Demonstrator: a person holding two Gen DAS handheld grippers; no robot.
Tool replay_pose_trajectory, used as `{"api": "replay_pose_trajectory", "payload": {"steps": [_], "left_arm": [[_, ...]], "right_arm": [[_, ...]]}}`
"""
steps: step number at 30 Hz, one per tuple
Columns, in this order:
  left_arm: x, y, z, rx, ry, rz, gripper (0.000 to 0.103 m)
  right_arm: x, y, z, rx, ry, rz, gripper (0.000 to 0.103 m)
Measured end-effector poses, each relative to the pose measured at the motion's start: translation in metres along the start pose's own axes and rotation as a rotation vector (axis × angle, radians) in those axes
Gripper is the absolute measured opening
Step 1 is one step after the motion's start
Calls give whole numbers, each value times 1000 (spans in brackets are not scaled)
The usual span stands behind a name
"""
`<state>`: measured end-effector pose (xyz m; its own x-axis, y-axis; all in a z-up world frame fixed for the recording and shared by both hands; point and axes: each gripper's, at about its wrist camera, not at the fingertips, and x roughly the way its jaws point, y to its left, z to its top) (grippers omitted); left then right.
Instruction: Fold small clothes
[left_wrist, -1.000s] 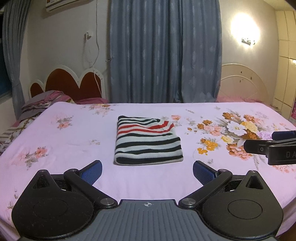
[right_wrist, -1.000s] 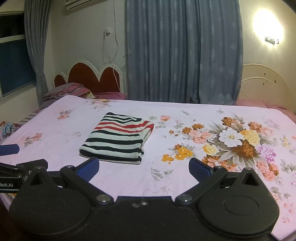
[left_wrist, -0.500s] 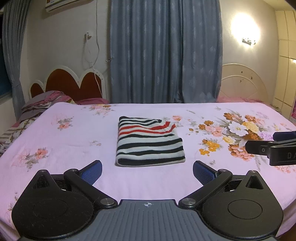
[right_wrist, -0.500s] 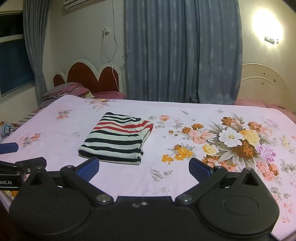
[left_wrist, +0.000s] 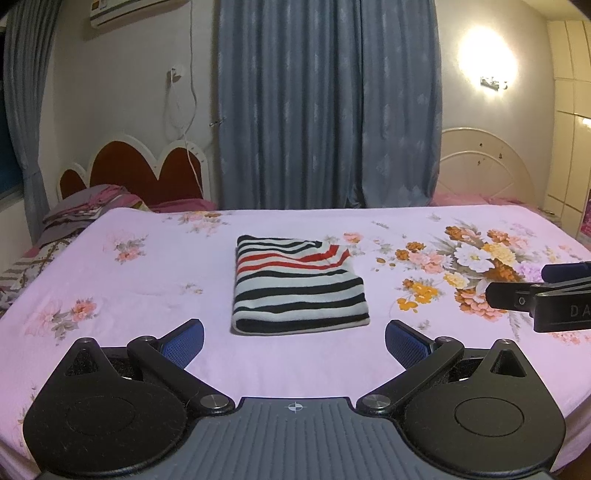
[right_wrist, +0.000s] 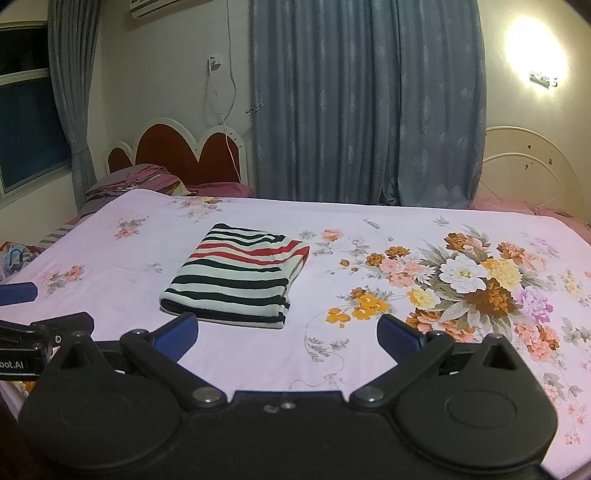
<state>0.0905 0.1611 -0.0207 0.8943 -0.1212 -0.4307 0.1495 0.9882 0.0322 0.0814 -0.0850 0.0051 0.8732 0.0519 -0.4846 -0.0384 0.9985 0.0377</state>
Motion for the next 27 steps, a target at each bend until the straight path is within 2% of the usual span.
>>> {"api": "replay_pose_trajectory", "payload": {"steps": [27], "left_arm": [[-2,2,0,-4,-6,6,103]], "right_arm": [[-1,5,0,4,3,0,102]]}}
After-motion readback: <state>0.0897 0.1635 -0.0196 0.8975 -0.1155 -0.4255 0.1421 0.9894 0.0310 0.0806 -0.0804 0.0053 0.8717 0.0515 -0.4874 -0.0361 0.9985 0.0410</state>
